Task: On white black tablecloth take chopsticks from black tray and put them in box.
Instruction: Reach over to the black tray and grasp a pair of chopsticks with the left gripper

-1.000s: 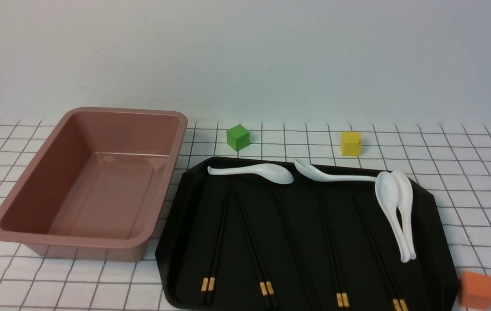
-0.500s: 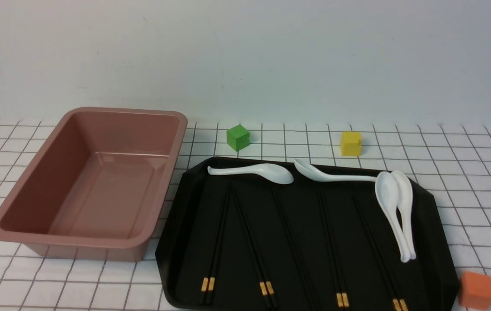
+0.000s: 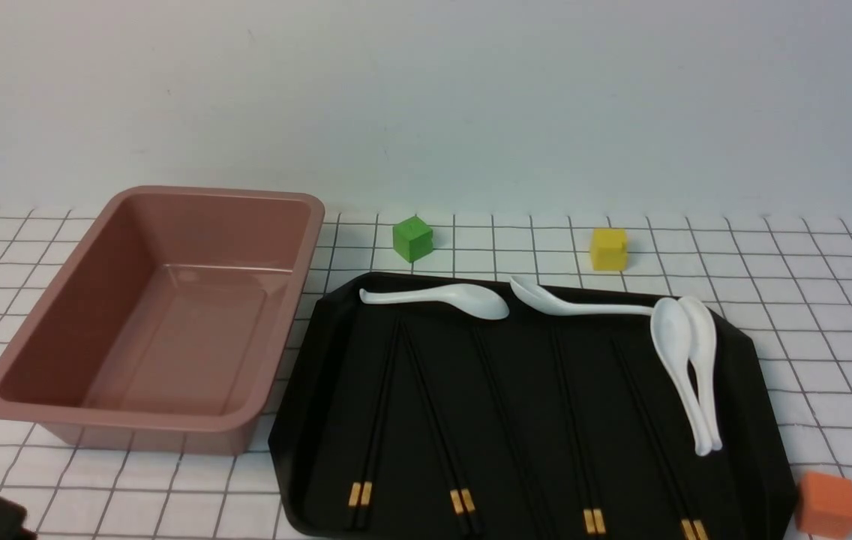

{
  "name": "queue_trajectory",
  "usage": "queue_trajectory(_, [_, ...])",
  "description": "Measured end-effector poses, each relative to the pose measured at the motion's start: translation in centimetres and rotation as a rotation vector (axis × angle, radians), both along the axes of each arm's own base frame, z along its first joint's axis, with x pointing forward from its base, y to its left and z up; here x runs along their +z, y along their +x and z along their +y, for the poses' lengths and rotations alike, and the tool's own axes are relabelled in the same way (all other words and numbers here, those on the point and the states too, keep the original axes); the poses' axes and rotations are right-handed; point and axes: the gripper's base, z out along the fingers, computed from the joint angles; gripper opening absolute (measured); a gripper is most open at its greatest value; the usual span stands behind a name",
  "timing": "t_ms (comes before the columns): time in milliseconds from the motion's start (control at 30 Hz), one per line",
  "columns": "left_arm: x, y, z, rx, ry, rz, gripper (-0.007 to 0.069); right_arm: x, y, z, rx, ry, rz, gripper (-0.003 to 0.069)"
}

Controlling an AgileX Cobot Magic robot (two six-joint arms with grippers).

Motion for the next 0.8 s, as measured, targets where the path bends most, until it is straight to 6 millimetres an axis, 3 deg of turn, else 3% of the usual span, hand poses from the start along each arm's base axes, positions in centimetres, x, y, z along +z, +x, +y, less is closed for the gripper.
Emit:
queue_trajectory(167, [7.0, -1.5, 0.1, 0.013, 0.25, -0.235, 0.003, 0.0, 0.0, 0.0, 0.0, 0.0, 0.0, 0.024])
queue_trajectory(200, [8.1, -1.1, -0.3, -0.018, 0.339, -0.213, -0.001, 0.0, 0.0, 0.0, 0.0, 0.0, 0.0, 0.024])
queue_trajectory(300, [9.4, 0.8, -1.3, -0.151, 0.474, -0.062, -0.0013, 0.0, 0.0, 0.0, 0.0, 0.0, 0.0, 0.024])
queue_trajectory(433, [9.2, 4.0, -3.0, -0.454, 0.621, 0.307, -0.0013, 0.0, 0.0, 0.0, 0.0, 0.0, 0.0, 0.024])
queue_trajectory(533, [8.4, 8.2, -3.7, -0.698, 0.743, 0.611, -0.0013, 0.0, 0.0, 0.0, 0.0, 0.0, 0.0, 0.024])
queue_trajectory(667, [8.0, 14.0, -5.3, -0.865, 0.802, 0.697, -0.0013, 0.0, 0.0, 0.0, 0.0, 0.0, 0.0, 0.024])
queue_trajectory(800, [6.8, 17.1, -9.2, -1.02, 0.861, 0.704, -0.0013, 0.0, 0.0, 0.0, 0.0, 0.0, 0.0, 0.024])
